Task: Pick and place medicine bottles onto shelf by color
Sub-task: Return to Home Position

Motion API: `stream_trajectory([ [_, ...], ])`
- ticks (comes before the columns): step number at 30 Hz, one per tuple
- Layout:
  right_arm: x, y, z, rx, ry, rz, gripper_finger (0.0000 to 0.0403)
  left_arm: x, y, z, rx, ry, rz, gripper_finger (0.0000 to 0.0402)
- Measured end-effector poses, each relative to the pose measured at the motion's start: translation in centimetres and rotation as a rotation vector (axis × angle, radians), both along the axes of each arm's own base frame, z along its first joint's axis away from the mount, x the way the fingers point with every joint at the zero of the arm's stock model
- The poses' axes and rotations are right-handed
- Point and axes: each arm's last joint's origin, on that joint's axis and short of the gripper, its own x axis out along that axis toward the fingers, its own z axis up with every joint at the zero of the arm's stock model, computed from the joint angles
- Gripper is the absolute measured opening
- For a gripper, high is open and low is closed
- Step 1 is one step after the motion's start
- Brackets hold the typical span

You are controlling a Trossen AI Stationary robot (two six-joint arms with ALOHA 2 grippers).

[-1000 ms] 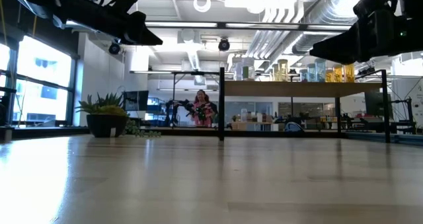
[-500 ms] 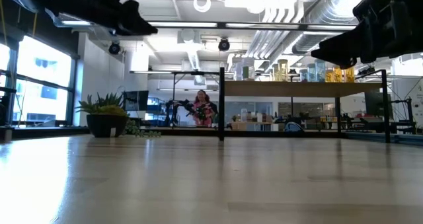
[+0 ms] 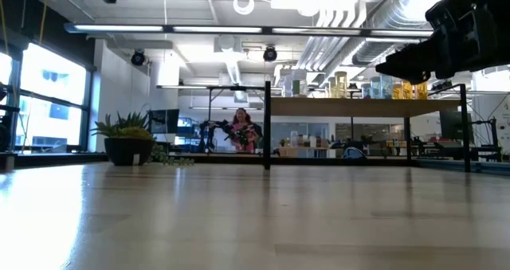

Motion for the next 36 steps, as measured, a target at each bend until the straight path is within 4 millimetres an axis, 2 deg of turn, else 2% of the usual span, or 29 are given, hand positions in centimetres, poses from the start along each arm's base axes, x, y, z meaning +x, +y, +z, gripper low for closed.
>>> stream_trajectory([
  [4,0.0,0.0,-0.1,0.0,0.013,0.0,0.0224,-1.1,-1.1,0.6,0.026,-0.067,-0.058,0.0207],
  [6,0.0,0.0,-0.1,-0.002,0.012,0.0,0.0224,-1.5,-1.5,0.3,0.04,-0.109,-0.077,0.0207],
  [11,0.0,0.0,-0.1,0.001,0.01,-0.001,0.0224,-2.1,-2.0,-2.2,0.062,-0.186,-0.101,0.0207],
  [25,0.0,0.0,-0.2,0.003,0.02,-0.004,0.0224,-2.5,-2.6,-8.8,0.036,-0.122,-0.156,0.0207],
  [31,0.0,-0.2,-0.2,0.001,0.025,-0.057,0.0224,-2.3,-2.5,-10.9,0.024,-0.083,-0.155,0.0207],
  [36,-0.1,-0.2,-0.3,0.015,0.026,-0.081,0.0224,-2.3,-2.5,-11.7,-0.002,-0.002,-0.152,0.0207],
])
